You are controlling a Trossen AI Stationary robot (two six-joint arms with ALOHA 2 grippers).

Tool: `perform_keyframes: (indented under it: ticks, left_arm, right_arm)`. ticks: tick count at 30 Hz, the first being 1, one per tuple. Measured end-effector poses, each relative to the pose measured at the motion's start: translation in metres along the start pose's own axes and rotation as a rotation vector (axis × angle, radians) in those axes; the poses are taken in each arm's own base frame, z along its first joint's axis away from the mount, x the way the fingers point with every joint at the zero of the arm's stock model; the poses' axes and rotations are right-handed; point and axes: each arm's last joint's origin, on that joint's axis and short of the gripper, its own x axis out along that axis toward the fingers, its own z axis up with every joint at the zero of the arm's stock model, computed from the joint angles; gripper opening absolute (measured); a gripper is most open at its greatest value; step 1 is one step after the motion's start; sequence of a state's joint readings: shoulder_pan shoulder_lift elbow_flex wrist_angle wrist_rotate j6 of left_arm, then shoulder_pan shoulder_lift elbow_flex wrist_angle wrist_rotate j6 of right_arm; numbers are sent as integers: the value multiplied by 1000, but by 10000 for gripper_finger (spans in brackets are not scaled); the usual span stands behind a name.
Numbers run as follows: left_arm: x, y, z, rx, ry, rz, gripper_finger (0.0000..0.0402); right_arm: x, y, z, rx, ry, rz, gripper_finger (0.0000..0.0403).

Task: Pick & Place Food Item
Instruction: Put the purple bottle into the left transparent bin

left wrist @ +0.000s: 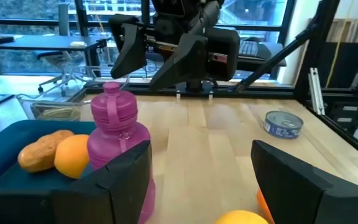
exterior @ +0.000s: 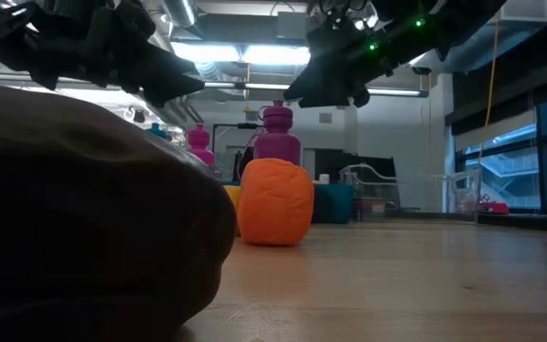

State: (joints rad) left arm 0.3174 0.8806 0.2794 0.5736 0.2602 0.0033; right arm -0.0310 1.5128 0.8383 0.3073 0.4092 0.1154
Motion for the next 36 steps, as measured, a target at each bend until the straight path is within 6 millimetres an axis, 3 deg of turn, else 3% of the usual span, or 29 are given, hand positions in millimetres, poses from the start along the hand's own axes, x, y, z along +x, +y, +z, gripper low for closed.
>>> perform_keyframes:
  ticks: [21, 36]
  left_arm:
    - [-1, 2, -1, 1, 9, 10, 265]
    - [-1, 2, -1, 6, 9, 10, 265]
  right_arm:
    - [8, -15, 7, -7, -51, 61, 265]
    - [22, -13, 2, -19, -95, 102, 265]
